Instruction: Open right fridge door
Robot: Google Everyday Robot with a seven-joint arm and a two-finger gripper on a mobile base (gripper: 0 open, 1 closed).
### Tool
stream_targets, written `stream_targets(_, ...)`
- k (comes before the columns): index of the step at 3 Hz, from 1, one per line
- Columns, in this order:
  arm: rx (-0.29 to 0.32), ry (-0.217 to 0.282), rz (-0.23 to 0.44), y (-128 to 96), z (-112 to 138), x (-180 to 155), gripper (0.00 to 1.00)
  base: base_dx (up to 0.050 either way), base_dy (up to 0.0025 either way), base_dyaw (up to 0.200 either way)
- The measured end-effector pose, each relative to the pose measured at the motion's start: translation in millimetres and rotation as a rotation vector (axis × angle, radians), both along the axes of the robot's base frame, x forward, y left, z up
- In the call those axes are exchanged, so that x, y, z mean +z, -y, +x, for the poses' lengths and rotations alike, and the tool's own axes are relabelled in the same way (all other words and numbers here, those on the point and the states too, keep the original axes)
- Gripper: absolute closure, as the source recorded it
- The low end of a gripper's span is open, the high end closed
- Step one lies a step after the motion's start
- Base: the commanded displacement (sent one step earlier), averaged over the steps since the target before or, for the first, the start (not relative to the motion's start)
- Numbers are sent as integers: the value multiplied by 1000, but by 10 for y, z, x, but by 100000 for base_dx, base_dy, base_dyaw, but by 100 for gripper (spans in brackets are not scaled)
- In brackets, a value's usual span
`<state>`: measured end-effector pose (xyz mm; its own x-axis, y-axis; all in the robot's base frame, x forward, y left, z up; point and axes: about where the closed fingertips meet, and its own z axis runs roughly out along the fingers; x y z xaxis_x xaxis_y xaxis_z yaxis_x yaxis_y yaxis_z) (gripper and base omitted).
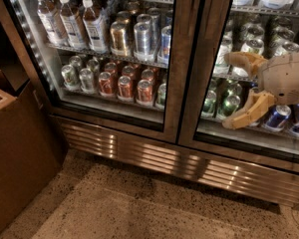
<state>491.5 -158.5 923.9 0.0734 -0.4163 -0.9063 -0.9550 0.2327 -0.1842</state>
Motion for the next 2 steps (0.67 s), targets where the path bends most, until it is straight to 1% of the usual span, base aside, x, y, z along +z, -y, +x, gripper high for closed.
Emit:
stream_targets(1,11,22,36,-15,-18,137,0,0,0,0)
stream_targets(2,4,95,67,31,-99,455,0,0,0,0)
